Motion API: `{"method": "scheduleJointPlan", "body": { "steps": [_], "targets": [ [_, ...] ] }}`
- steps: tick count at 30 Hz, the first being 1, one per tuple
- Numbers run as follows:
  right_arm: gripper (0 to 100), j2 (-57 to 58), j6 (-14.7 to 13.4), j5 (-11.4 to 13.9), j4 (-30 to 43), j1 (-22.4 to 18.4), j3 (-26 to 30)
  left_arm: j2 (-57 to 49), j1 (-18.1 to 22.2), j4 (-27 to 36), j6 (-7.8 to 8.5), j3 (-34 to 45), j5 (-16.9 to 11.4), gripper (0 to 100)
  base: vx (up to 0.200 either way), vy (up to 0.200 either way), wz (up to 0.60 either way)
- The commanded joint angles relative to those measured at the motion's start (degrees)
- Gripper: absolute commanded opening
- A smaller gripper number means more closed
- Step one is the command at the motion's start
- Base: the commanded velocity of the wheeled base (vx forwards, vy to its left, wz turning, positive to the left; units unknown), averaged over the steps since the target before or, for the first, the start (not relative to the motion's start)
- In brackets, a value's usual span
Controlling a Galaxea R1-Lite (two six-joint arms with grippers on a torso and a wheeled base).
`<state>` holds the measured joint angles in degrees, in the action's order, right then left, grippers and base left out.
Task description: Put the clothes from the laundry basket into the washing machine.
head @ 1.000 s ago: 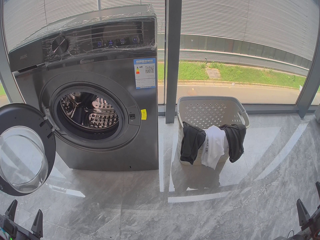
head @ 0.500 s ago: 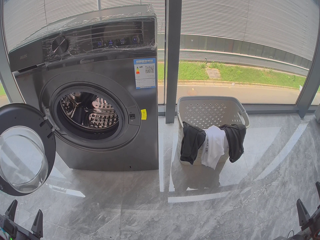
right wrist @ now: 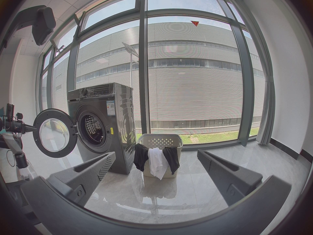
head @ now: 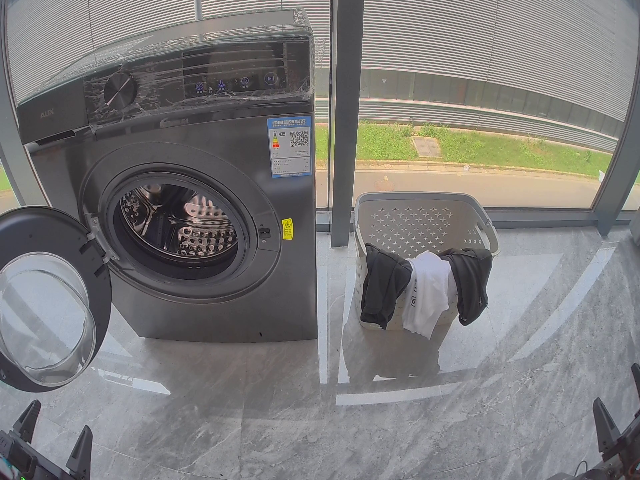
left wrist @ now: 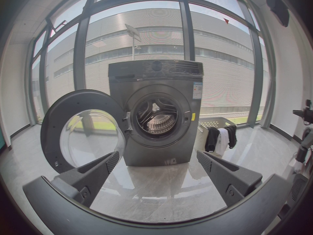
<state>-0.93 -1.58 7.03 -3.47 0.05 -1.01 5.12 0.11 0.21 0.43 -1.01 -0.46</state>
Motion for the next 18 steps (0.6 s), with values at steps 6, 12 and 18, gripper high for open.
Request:
{"method": "scheduleJointPlan", "body": {
  "steps": [6, 12, 18],
  "targets": [
    [100, 0.9, 0.3, 0.2, 0.0, 0.0, 1.0, -0.1, -3.4, -0.1, 0.10, 0.8, -0.1, 100, 0.200, 0.000, 0.00],
    [100, 0.9, 0.1, 0.1, 0.0, 0.0, 1.0, -0.1, -3.4, -0.1, 0.10, 0.8, -0.1, 100, 0.200, 0.000, 0.00],
    [100, 0.9, 0.4, 0.3, 0.0, 0.0, 1.0, -0.1, -3.4, -0.1, 0.01, 0.8, -0.1, 100, 0.200, 0.000, 0.00]
  ]
}}
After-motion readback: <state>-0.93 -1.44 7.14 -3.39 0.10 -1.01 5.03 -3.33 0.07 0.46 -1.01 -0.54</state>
